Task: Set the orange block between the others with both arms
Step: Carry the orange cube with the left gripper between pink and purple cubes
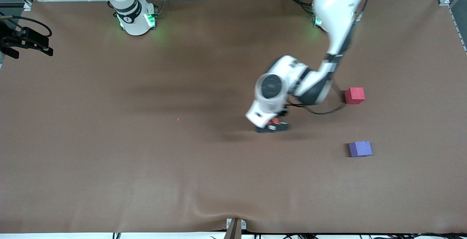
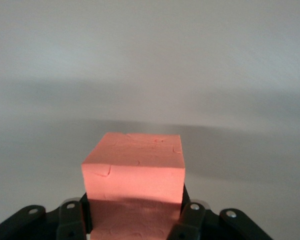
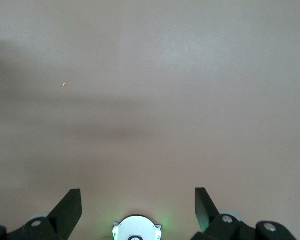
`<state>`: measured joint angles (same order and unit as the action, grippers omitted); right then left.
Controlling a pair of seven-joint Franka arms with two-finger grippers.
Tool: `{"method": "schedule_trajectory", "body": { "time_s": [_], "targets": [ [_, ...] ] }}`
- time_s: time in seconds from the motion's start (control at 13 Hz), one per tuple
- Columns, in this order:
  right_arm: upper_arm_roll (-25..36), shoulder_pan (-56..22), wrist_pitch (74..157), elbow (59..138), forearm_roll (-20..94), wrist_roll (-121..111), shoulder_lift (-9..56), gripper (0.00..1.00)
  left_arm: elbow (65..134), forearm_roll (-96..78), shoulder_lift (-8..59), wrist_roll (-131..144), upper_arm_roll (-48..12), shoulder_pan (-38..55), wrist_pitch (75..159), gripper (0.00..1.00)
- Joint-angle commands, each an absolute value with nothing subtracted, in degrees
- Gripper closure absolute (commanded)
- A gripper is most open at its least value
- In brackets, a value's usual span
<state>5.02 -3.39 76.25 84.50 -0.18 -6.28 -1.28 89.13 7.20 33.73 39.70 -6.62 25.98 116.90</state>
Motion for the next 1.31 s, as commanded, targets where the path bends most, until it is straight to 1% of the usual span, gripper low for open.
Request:
{"method": "schedule_trajectory", "body": {
  "time_s": [0.0, 0.15, 0.38, 0.54, 0.69, 0.77, 0.92, 1.08, 1.23],
  "targets": [
    [5.01, -3.96, 76.29, 84.9, -1.23, -6.15, -1.85, 0.0, 99.64, 8.26, 24.81, 31.24, -7.65, 16.65, 117.16, 1.0],
    [5.01, -3.87, 76.38, 84.9, -1.23, -6.33, -1.76, 0.0, 104.74, 8.35, 21.29, 23.76, -7.65, 11.1, 117.25, 1.0],
    [5.01, -4.04, 76.64, 84.9, -1.14, -6.59, -1.58, 0.0, 114.58, 9.93, 13.82, 19.79, -7.73, 6.17, 118.73, 1.0],
    [5.01, -3.87, 76.73, 84.73, -1.14, -6.68, -1.5, 0.0, 119.16, 9.93, 11.87, 16.01, -7.73, 2.92, 122.23, 1.0],
    [5.01, -4.04, 76.73, 84.81, -1.05, -6.68, -1.14, 0.0, 121.81, 9.93, 11.77, 10.23, -7.73, -1.03, 127.59, 1.0],
    [5.01, -4.13, 76.73, 84.73, -1.05, -6.68, -1.14, 0.0, 121.9, 9.93, 12.47, 8.46, -7.65, -2.53, 129.18, 1.0],
    [5.01, -4.39, 76.73, 84.73, -1.05, -6.59, -1.14, 0.0, 122.34, 10.02, 14.49, 8.09, -7.65, -4.21, 132.26, 1.0],
    [5.01, -4.66, 76.73, 84.73, -1.05, -6.42, -1.14, 0.0, 124.0, 10.11, 16.6, 8.0, -7.65, -4.75, 137.96, 1.0],
    [5.01, -4.66, 76.82, 84.73, -1.14, -6.5, -1.06, 0.0, 124.98, 11.16, 17.75, 7.91, -7.56, -5.7, 141.23, 1.0]
  ]
}}
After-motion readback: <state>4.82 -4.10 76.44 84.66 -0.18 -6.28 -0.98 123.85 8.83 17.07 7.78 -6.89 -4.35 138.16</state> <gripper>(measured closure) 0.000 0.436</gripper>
